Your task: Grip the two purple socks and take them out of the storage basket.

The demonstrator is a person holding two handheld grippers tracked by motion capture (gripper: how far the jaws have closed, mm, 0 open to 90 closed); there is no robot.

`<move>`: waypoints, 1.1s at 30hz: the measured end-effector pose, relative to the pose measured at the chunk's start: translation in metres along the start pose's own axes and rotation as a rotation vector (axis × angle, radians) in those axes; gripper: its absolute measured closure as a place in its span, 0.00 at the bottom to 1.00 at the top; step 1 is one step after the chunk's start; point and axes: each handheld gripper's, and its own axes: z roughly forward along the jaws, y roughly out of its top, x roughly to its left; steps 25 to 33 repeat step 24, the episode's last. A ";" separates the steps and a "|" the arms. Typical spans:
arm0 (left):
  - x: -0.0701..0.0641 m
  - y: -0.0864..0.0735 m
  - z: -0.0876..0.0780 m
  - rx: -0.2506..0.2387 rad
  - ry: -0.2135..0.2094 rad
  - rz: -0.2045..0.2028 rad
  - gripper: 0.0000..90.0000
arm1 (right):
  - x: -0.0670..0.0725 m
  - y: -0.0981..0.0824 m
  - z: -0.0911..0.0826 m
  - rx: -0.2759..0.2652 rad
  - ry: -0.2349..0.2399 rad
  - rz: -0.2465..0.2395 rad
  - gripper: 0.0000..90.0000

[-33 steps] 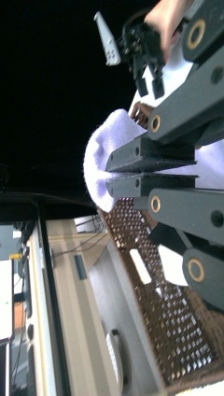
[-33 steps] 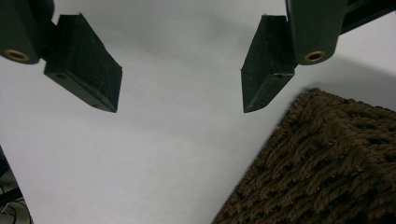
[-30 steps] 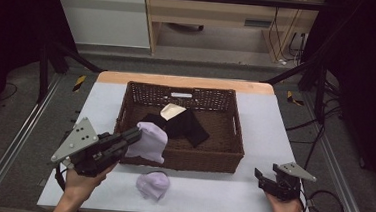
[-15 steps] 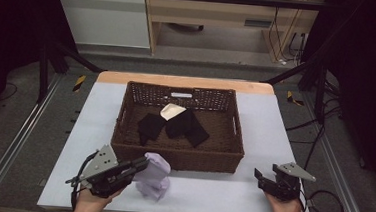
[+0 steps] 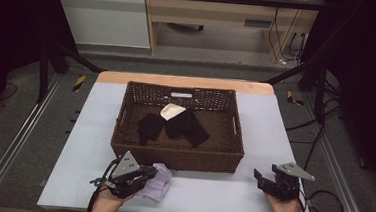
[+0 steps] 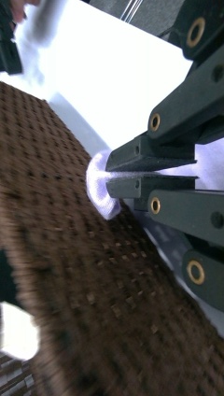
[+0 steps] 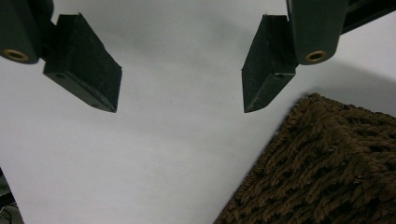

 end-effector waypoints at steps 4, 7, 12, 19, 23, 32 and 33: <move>0.003 -0.004 0.007 0.015 0.015 -0.001 0.91 | 0.000 0.000 0.001 0.006 0.001 0.002 0.32; 0.005 -0.006 0.009 0.020 0.033 -0.008 0.79 | 0.001 -0.001 0.002 0.013 0.001 0.001 0.32; 0.010 -0.007 0.004 0.010 0.057 -0.032 0.66 | 0.000 -0.001 0.003 0.021 0.000 0.000 0.31; 0.019 -0.004 -0.017 -0.032 0.088 -0.069 0.50 | -0.002 -0.002 0.002 0.021 0.001 0.018 0.29; 0.028 0.003 -0.040 -0.081 0.115 -0.082 0.45 | -0.004 -0.002 0.002 0.020 -0.001 0.016 0.28; 0.032 0.005 -0.047 -0.100 0.129 -0.084 0.44 | -0.004 -0.002 0.002 0.020 0.000 0.019 0.27; 0.032 0.005 -0.047 -0.100 0.129 -0.084 0.44 | -0.004 -0.002 0.002 0.020 0.000 0.019 0.27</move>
